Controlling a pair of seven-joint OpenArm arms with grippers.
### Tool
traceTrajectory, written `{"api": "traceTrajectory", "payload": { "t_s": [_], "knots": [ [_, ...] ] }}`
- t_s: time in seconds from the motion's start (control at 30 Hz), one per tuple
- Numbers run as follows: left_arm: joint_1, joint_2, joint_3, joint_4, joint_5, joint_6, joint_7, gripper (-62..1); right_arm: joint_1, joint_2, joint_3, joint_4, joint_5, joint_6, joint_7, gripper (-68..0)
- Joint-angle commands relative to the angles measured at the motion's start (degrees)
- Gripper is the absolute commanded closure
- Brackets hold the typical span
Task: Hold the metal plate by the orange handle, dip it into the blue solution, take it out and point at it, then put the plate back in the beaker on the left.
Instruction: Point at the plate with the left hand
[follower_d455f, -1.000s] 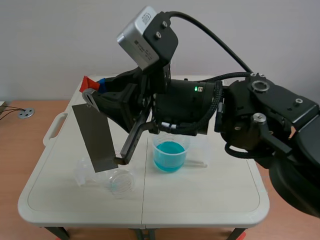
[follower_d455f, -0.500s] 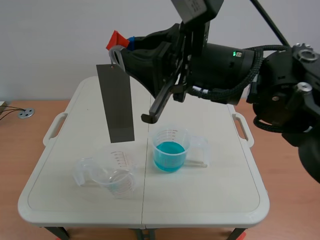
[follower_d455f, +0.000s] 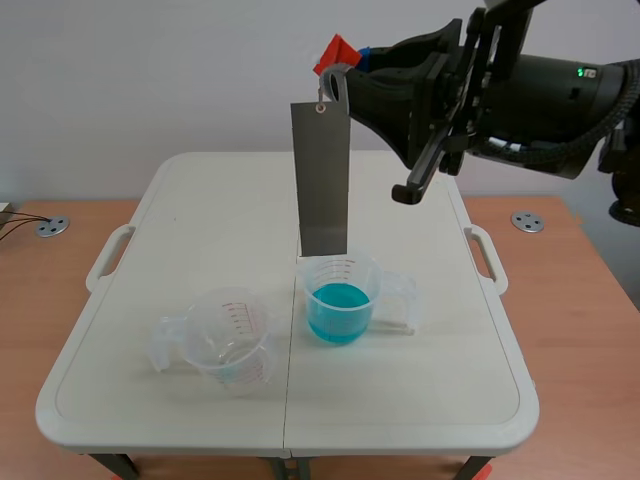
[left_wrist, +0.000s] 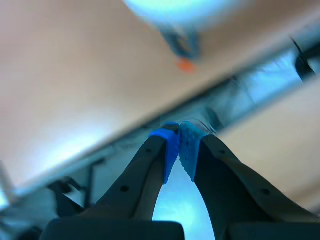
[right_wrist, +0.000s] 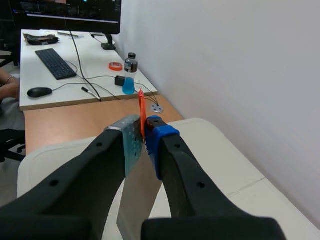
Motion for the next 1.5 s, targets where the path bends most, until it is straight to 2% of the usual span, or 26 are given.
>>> {"api": "traceTrajectory", "payload": {
  "t_s": [0.0,0.13,0.23,0.33,0.4,0.73,0.87,1.17,1.47],
  "knots": [
    [0.04,-0.46,-1.27,2.93,-0.2,0.11,-2.12,-1.5,0.85,0.9,1.22,1.14,1.36,-0.02,1.07,-1.3],
    [0.13,-0.46,-3.3,9.55,-0.17,0.04,-8.0,-1.5,0.85,1.84,2.14,1.11,1.51,-0.02,1.03,-1.3],
    [-0.24,-0.44,-2.71,14.38,-0.13,-2.16,-12.33,-1.5,0.87,2.23,2.25,0.98,1.51,-0.04,0.76,-1.3],
    [-3.1,-0.42,-0.46,17.73,-0.11,-4.7,-12.98,-1.5,0.98,2.21,2.25,0.46,1.51,-0.04,0.55,-1.3],
    [-6.27,-0.35,2.08,18.34,-0.13,-4.7,-12.98,-1.5,1.01,2.21,2.25,0.35,1.51,-0.04,0.55,-1.3],
    [-23.47,0.22,17.73,18.1,-0.13,-5.95,-7.89,-1.5,1.01,2.21,2.25,0.35,1.51,-0.04,0.44,-1.3],
    [-29.0,2.51,22.36,16.63,-0.11,-6.14,-4.55,-1.5,1.01,2.21,2.25,0.35,1.51,-0.04,0.42,-1.3],
    [-38.25,8.31,29.66,11.3,0.48,-6.51,-2.19,-1.5,1.01,2.21,2.25,0.35,1.51,-0.04,0.37,-1.3],
    [-43.71,10.4,35.78,6.99,0.52,-7.82,0.15,-1.5,1.01,2.19,2.25,0.35,1.51,-0.04,0.37,-1.3]
  ]
}}
